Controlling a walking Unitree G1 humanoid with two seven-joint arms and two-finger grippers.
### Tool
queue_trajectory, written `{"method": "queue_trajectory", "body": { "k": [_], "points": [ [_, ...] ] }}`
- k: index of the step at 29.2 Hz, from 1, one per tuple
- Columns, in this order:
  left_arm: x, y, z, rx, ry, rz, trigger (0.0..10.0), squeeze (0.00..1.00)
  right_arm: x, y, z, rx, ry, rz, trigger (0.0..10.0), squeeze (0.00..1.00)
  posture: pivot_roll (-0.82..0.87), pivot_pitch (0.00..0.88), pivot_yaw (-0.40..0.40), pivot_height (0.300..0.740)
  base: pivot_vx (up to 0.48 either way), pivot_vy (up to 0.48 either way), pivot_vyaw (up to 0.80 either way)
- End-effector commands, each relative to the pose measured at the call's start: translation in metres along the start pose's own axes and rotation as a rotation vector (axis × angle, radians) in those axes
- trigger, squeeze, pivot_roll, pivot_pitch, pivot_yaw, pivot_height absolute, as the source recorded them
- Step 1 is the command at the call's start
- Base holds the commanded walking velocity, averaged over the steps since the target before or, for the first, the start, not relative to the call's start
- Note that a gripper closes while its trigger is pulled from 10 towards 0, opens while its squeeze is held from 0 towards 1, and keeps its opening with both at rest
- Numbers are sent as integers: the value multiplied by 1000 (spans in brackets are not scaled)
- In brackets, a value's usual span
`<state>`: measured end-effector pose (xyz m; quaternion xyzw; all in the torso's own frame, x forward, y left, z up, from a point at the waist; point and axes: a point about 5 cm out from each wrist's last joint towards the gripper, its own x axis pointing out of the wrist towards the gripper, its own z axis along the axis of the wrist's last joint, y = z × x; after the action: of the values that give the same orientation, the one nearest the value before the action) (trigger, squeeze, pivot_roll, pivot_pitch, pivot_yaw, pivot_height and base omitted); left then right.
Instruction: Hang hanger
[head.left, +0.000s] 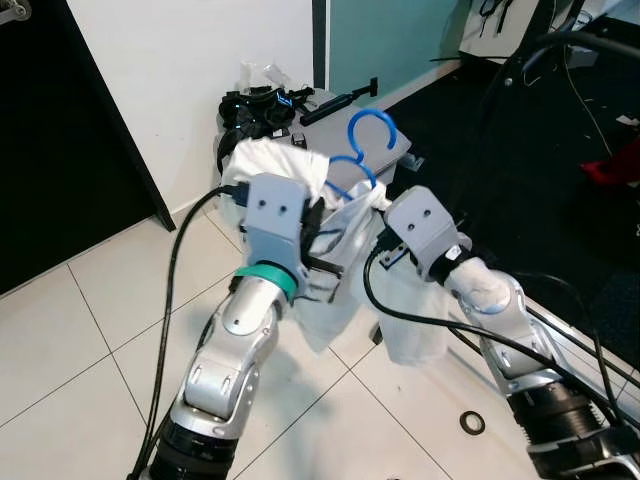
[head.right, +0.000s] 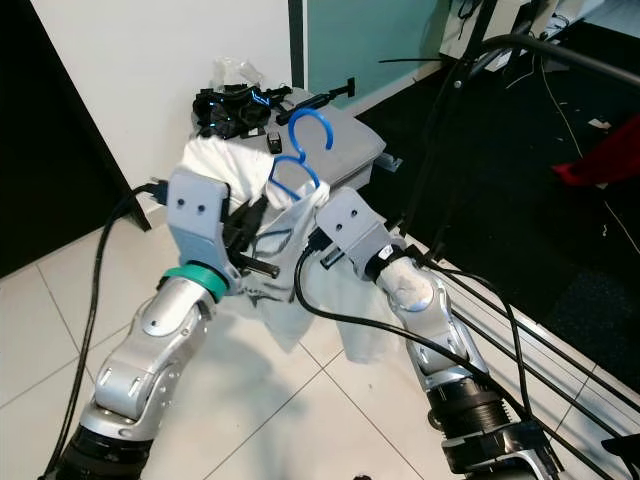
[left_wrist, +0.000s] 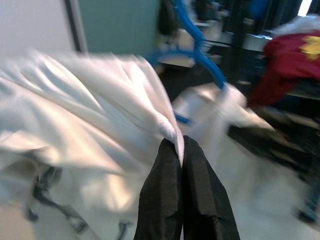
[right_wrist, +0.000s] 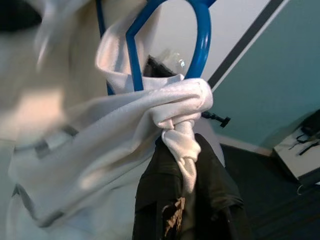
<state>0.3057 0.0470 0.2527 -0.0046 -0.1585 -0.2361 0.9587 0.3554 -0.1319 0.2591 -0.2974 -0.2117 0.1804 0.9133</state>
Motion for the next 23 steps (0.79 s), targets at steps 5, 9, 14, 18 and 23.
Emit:
{"method": "queue_trajectory", "body": {
  "k": [5,9,14,18,23],
  "points": [
    [1,-22,-4,-83,20,-108,0,0,3,18,26,47,-169,115,0,0,-191,199,118,740,0,0,0],
    [10,-14,-5,-11,20,-24,353,0,-11,39,34,87,-236,291,0,0,-191,196,115,740,0,0,0],
    [9,7,-1,37,-2,67,10000,0,-33,30,23,63,-194,349,0,0,-192,195,113,740,0,0,0],
    [2,18,2,66,-14,81,10000,0,-45,14,10,23,-138,317,0,0,-194,196,116,740,0,0,0],
    [-18,26,13,124,-29,-75,10000,0,-62,-14,-5,-29,-67,253,0,0,-190,192,127,740,0,0,0]
  ]
}}
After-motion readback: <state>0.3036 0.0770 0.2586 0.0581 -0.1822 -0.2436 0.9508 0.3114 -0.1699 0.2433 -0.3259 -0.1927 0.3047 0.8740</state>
